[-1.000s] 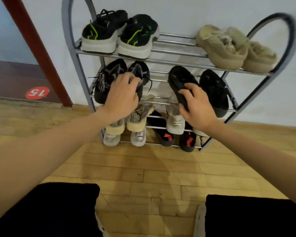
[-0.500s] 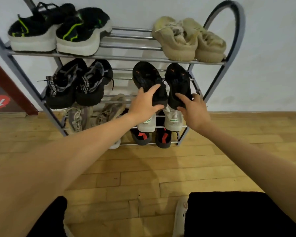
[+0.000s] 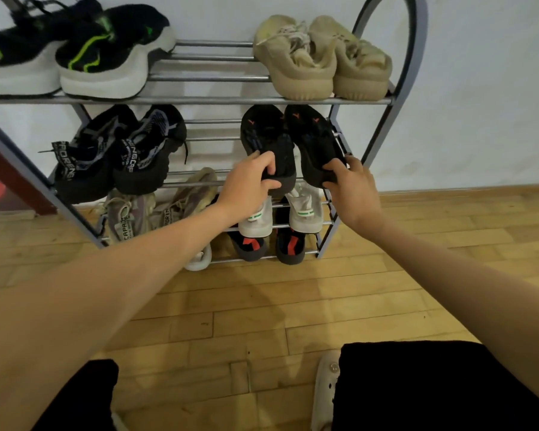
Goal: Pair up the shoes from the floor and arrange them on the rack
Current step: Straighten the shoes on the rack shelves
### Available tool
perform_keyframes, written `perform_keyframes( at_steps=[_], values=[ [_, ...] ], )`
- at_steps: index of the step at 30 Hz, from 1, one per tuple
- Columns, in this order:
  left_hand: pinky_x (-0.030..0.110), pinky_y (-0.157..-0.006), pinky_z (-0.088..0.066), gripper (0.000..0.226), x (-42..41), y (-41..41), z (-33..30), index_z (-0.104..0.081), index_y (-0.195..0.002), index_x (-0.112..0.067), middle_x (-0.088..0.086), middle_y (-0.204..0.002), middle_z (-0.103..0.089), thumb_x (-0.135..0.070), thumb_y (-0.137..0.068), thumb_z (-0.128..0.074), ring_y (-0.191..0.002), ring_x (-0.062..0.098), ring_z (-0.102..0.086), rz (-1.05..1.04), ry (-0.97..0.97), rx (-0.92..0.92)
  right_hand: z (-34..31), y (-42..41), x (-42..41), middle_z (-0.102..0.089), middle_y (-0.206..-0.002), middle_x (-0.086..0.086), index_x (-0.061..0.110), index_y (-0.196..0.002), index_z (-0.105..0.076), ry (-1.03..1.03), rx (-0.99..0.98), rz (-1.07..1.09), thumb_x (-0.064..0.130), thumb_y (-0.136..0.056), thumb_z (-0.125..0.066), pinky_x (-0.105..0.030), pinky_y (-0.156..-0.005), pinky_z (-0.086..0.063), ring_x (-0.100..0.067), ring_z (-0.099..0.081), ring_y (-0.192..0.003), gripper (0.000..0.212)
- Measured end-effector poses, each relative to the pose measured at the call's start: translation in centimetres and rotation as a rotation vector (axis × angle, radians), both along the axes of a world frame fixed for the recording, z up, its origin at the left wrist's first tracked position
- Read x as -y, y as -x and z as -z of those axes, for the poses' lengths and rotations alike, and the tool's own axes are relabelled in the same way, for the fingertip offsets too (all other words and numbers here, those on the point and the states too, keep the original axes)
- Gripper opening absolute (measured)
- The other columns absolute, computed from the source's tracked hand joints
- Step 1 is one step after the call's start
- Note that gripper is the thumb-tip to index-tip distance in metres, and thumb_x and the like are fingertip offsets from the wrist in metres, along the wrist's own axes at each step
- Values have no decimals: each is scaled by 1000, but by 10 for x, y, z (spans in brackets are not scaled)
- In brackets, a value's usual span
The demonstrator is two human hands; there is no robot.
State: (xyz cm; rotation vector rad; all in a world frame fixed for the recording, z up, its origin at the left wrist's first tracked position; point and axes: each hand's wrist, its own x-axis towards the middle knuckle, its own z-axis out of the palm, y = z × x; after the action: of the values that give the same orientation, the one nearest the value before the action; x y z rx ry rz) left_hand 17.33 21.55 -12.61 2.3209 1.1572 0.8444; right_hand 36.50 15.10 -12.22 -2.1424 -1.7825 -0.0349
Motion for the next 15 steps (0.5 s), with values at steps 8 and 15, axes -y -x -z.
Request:
perform_keyframes(
  at_steps=[8,15],
  values=[
    [32,-67,-36,19,-7,-10,-5,-50,-90,-4,12,-92,-55,-11,-86,-67,-79,24,-50,39,54,-8,-3,15,-1,-43,-133,-23,14,-134,-44,29,38,55,20,-100,-46,-45,-104,-33,-42,-41,-121,35],
    [29,-94,-43,35,1,12,-1,-51,-122,-12,7,-129,-52,-16,-89,-63,-114,19,-53,-30,58,11,4,33,14,-42,-128,-26,4,-126,-48,-111,116,20,4,-83,-55,-46,-96,-38,-42,-43,-116,43]
  ],
)
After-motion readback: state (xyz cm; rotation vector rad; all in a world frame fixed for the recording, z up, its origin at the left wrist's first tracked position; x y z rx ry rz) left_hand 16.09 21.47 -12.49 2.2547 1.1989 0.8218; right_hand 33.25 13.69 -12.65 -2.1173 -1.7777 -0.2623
